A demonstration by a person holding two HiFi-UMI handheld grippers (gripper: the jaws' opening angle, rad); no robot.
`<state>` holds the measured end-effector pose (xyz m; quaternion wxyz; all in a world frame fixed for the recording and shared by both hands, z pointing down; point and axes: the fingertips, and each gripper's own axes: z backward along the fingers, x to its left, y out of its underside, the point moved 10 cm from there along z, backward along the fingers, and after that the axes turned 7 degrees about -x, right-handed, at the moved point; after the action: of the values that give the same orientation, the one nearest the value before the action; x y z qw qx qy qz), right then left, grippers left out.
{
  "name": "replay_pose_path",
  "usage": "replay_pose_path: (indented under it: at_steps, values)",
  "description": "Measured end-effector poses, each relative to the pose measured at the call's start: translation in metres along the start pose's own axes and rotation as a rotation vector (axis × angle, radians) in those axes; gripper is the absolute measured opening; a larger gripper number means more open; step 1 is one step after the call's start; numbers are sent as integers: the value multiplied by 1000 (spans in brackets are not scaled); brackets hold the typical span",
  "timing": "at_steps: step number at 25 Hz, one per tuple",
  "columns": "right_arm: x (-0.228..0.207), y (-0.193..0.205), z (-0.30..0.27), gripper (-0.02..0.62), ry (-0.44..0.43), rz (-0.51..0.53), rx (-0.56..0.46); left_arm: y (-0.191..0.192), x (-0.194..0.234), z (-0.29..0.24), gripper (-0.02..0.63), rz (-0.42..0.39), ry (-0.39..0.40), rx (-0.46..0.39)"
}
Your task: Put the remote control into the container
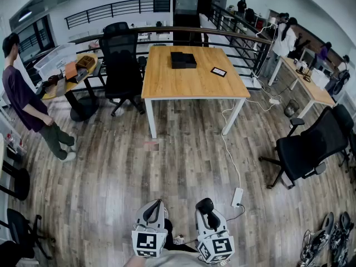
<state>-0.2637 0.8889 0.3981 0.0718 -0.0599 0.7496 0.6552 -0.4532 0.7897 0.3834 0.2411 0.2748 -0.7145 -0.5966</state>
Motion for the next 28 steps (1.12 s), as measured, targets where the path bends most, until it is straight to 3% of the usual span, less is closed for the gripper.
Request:
replay_pose_path:
  at_steps: [7, 19, 28]
  values:
    - [-20, -3, -51, 112, 29, 3, 15, 4, 24, -64, 14, 7, 13, 12]
    - [-78, -51, -206, 111, 116, 22, 10, -39, 98, -237, 14, 21, 86, -22]
    - [-73, -76, -313, 111, 77, 49, -23, -73, 168, -314, 14, 3, 87, -62]
